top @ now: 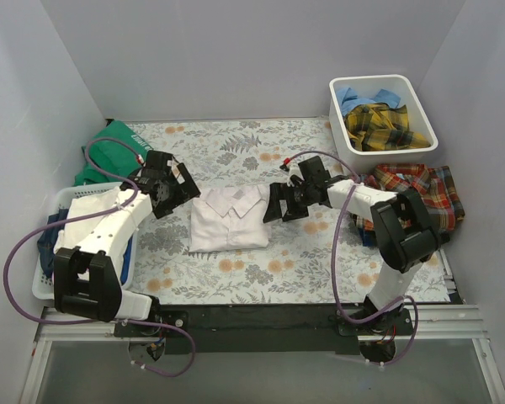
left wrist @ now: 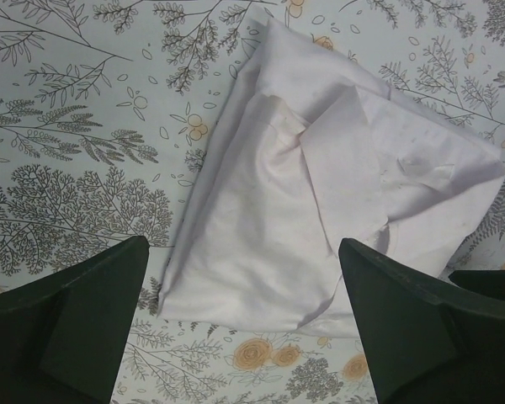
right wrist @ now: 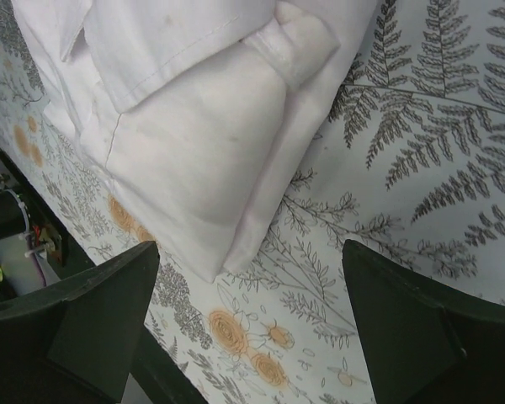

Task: Fold and stack the long sleeve shirts
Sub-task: Neatly place the folded shirt to the corner

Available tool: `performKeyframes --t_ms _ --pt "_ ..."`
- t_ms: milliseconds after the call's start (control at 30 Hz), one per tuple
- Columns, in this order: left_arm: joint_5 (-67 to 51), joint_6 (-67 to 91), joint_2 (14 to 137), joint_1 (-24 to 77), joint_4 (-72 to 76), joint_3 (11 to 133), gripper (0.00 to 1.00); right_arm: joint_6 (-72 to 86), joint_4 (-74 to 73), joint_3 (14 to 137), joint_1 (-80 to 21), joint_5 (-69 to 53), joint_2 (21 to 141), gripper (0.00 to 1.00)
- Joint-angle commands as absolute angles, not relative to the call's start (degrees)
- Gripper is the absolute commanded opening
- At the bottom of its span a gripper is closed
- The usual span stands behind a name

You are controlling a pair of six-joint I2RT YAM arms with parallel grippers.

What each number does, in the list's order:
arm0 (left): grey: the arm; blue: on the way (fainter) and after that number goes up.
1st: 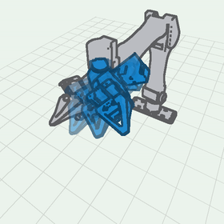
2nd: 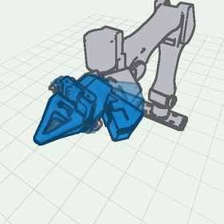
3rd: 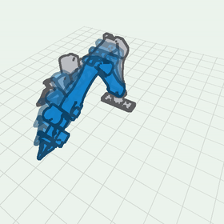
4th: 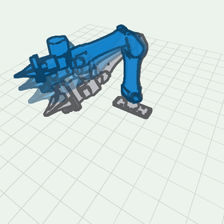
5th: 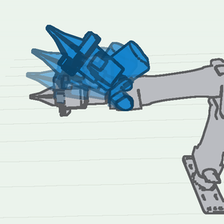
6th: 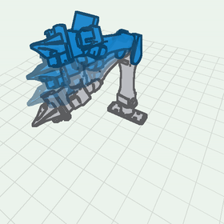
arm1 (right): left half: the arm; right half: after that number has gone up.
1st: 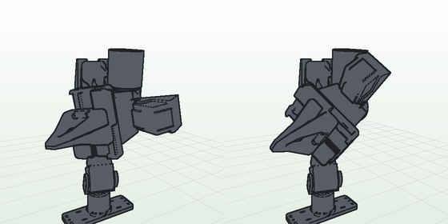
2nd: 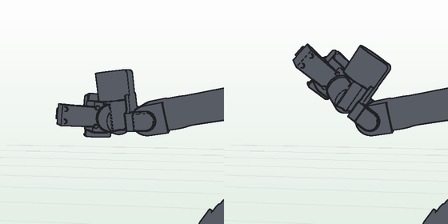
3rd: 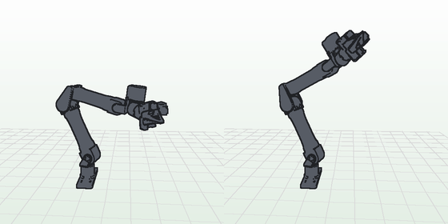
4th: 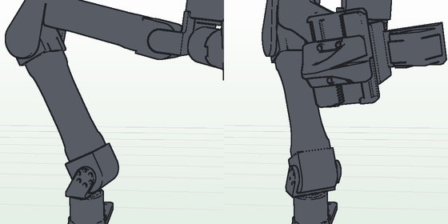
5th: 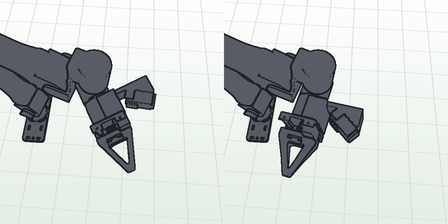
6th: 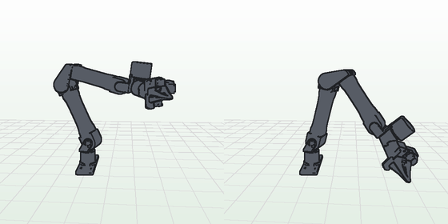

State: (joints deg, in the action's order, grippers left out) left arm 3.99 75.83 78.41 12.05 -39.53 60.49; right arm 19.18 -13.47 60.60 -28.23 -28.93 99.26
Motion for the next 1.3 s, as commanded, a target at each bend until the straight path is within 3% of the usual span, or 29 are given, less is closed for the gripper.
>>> performKeyframes --t_ms 0,333,533,733,833,867,933,967,1033,1267 --pt "0.44 74.88 79.36 9.67 -37.44 57.31 0.98 19.95 -4.33 60.74 -28.13 -36.11 104.49 0.99" --pt "-3.86 73.39 79.54 6.59 -36.47 57.48 0.98 24.17 4.04 62.13 -28.48 -39.64 115.39 0.97" --pt "-5.71 72.33 79.98 5.01 -36.65 58.36 0.98 25.31 4.66 62.93 -29.35 -39.73 118.82 0.89" --pt "-6.5 71.37 80.33 4.13 -36.65 59.15 0.98 26.54 4.66 63.46 -30.32 -39.03 121.11 0.67" --pt "-6.68 70.75 80.6 3.69 -36.91 59.33 0.98 26.98 4.66 63.63 -30.59 -38.32 121.29 0.49" --pt "-6.77 70.75 80.6 3.43 -36.83 59.33 0.98 27.16 4.57 63.72 -30.59 -37.71 121.29 0.36" --pt "-6.68 70.4 80.6 3.25 -36.83 59.5 0.98 26.9 3.78 64.16 -30.76 -36.83 121.29 0.24" --pt "-6.16 70.31 80.51 3.08 -37.09 59.5 0.98 26.89 3.34 64.51 -30.67 -36.22 121.29 0.12" --pt "-6.41 70.31 80.25 2.81 -37.0 59.5 0.98 26.54 1.77 65.47 -30.67 -35.86 121.2 0.01" --pt "-7.56 70.14 80.16 2.72 -36.48 59.94 0.98 21.28 -10.87 67.94 -29.89 -28.14 114.89 0.01"
